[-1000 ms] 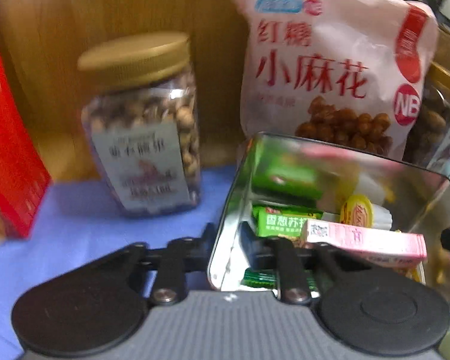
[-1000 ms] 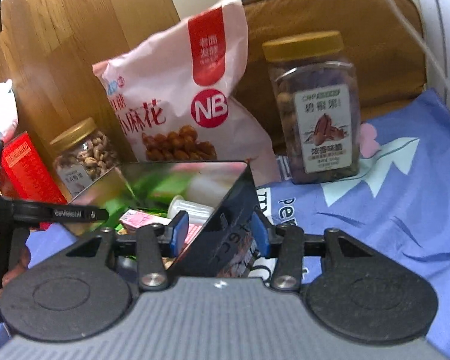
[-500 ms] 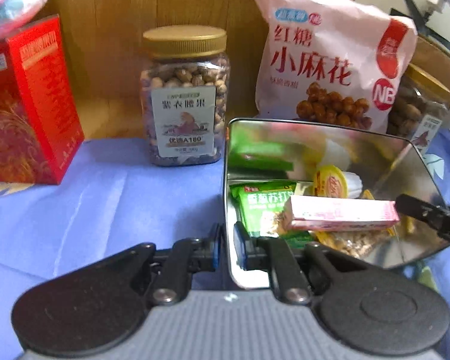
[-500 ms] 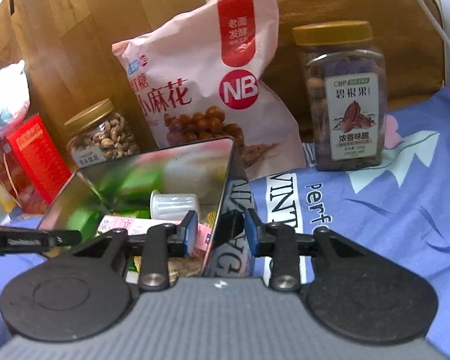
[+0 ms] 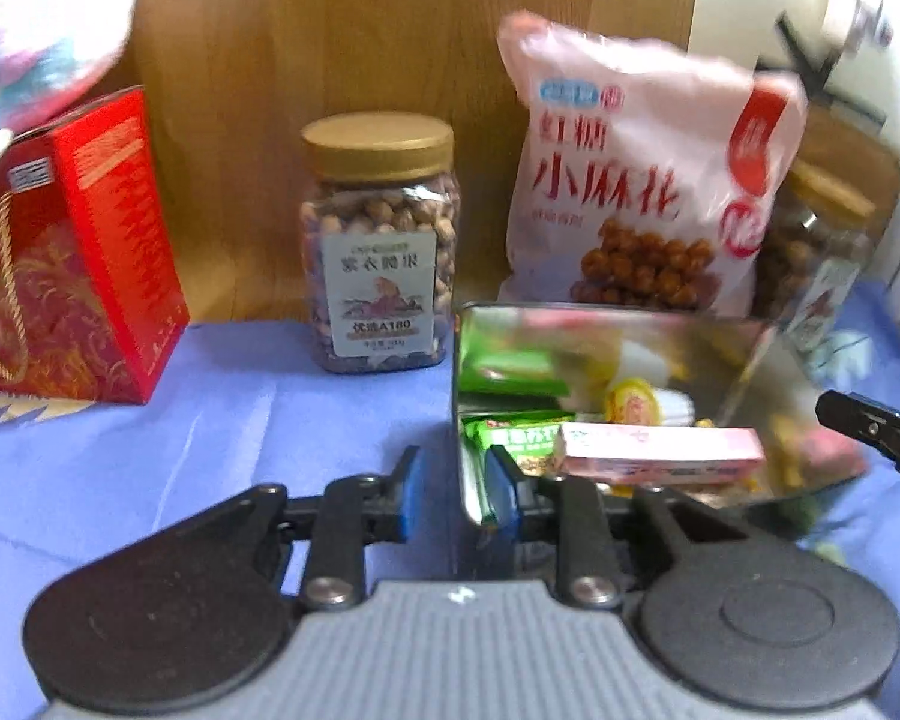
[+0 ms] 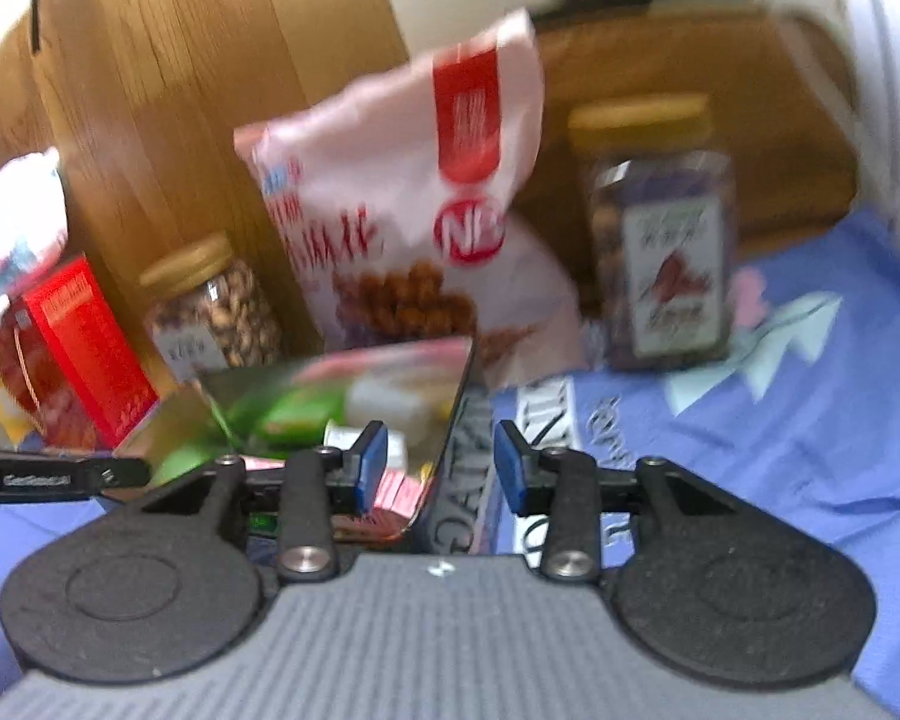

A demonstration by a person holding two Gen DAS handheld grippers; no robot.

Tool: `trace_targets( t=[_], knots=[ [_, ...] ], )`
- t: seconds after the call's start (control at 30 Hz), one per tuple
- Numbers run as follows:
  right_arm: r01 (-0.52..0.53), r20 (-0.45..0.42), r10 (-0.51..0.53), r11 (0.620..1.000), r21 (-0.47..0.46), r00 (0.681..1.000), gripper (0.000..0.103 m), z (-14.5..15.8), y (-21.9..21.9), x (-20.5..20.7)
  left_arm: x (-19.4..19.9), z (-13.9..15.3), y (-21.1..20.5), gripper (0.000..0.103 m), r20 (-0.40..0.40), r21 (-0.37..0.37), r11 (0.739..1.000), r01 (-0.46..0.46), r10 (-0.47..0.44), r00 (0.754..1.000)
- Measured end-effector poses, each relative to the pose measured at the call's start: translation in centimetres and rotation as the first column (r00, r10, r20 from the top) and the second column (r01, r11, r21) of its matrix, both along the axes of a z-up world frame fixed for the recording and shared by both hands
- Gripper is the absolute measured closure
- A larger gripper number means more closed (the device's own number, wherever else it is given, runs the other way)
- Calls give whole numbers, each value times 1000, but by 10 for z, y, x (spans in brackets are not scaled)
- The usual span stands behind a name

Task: Organize snacks
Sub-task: 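Withdraw the left gripper and grasp the clear almond bag, then close the left gripper on the almond bag and lift it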

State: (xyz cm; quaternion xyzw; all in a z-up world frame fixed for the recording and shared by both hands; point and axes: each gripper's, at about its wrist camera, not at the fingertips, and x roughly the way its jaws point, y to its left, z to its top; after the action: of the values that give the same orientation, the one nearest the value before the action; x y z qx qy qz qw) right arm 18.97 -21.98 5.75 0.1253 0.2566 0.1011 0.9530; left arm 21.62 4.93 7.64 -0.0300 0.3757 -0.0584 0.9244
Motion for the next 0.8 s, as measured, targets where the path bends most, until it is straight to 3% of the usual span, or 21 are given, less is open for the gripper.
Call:
trace_targets(
  t=[0.1,0.27,0.33,0.43,0.53,0.6,0.67,0.73,0.8],
  knots=[
    [-49,62,47,999,18,997,60,10,-4,-32,-37,8,27,73,59,-44,999,20,-17,998],
    [-222,26,221,973,55,975,59,1,16,-80,-103,-11,75,73,21,-106,993,43,-41,999],
    [-334,-14,336,939,75,942,58,-8,36,-96,-128,-24,91,73,-20,-146,987,65,-68,997],
    [-519,-58,523,852,73,851,57,-21,75,-122,-166,-41,108,73,-71,-227,970,89,-108,992],
    [-634,-77,635,772,39,769,56,-28,110,-144,-195,-54,117,70,-97,-298,951,86,-119,988],
    [-682,-88,679,731,-9,729,52,-32,132,-157,-207,-62,119,60,-107,-358,930,79,-125,986],
    [-702,-132,691,710,-58,710,46,-38,147,-162,-213,-66,116,58,-109,-371,925,81,-130,986],
    [-701,-147,686,707,-95,712,46,-42,154,-164,-218,-69,113,58,-99,-382,920,83,-131,986],
    [-697,-153,682,713,-75,715,46,-42,153,-161,-219,-72,110,59,-92,-412,907,89,-138,986]
  ],
)
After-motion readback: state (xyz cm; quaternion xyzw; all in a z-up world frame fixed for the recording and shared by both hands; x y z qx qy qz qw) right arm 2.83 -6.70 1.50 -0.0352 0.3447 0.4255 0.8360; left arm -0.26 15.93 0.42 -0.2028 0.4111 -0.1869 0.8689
